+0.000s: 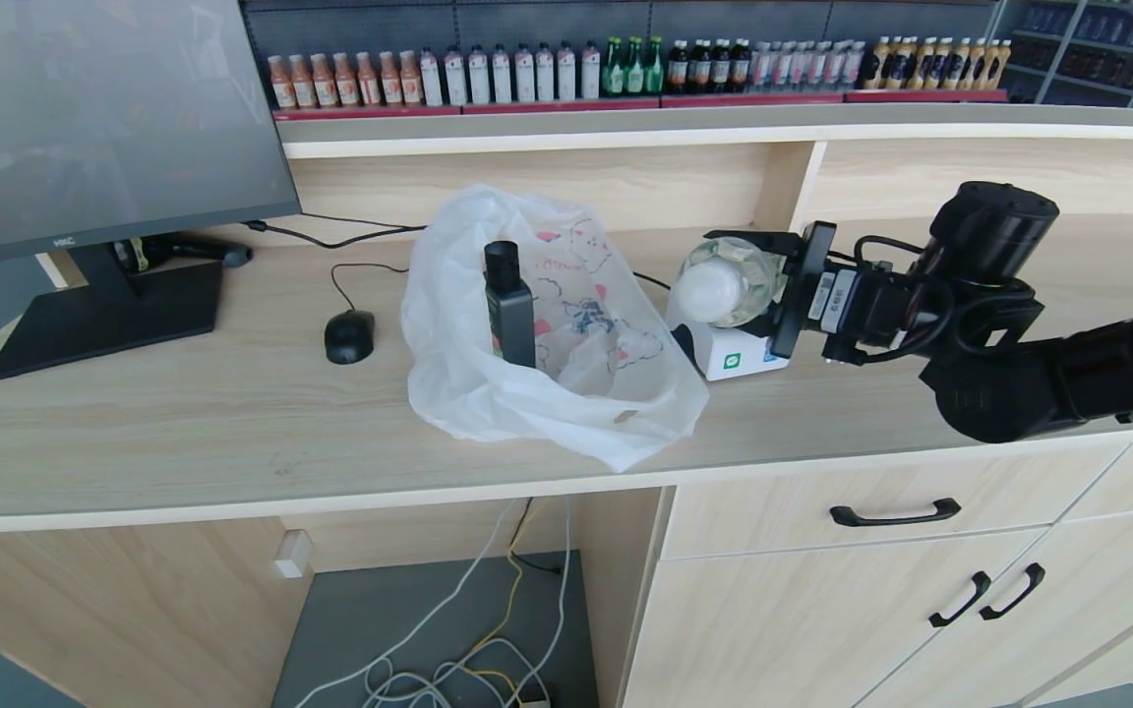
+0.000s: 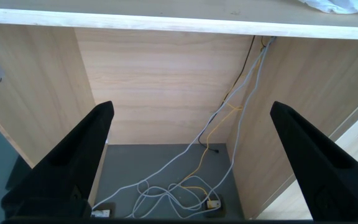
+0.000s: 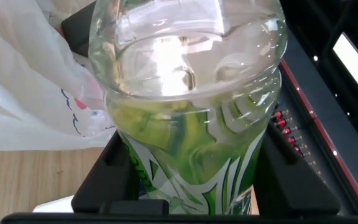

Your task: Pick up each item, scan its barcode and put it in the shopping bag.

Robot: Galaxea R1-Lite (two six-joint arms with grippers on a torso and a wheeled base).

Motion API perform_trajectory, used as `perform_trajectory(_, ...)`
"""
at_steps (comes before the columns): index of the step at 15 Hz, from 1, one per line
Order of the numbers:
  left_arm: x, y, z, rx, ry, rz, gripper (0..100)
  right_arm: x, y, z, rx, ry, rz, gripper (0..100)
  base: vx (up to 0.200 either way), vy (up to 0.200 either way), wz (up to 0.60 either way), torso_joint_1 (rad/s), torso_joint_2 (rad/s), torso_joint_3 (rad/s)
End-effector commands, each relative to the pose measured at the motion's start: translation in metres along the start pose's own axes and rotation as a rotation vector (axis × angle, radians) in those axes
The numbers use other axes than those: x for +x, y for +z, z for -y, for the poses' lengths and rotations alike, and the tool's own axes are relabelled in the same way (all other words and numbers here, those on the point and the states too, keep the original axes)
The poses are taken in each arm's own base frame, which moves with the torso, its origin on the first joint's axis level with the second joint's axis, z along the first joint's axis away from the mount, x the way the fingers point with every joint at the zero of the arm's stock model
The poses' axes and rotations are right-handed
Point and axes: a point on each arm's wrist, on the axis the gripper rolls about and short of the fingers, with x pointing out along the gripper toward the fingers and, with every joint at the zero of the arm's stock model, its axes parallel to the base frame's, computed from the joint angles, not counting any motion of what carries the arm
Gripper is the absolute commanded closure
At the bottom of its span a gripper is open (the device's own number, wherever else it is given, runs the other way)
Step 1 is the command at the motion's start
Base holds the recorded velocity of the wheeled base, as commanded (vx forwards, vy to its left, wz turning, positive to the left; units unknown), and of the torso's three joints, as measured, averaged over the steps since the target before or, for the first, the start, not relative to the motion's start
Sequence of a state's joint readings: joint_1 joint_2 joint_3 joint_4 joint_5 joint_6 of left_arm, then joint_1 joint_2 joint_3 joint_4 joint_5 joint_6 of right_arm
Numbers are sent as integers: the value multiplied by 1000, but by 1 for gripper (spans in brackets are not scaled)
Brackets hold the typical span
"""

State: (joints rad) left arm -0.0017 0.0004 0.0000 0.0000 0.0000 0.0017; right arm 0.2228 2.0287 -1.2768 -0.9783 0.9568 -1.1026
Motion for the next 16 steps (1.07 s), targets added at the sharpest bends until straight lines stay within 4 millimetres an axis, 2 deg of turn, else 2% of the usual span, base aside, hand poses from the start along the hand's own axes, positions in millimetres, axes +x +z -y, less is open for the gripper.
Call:
perform_trajectory(1,0,0,0,0,0,0,0,-2,10,9,-6,-14,7,100,0,0,0,0,0,0)
perform_trajectory(6,0,0,0,0,0,0,0,-11,40,38,54,-102,-28,100,0,0,0,0,0,0)
perform_trajectory(13,0,0,0,0,0,0,0,-37,88,64,243,-277,-66,100,0,0,0,0,0,0)
perform_trajectory(16,0,0,0,0,0,0,0,-47,103,71,315,-322,-68,100,0,0,0,0,0,0)
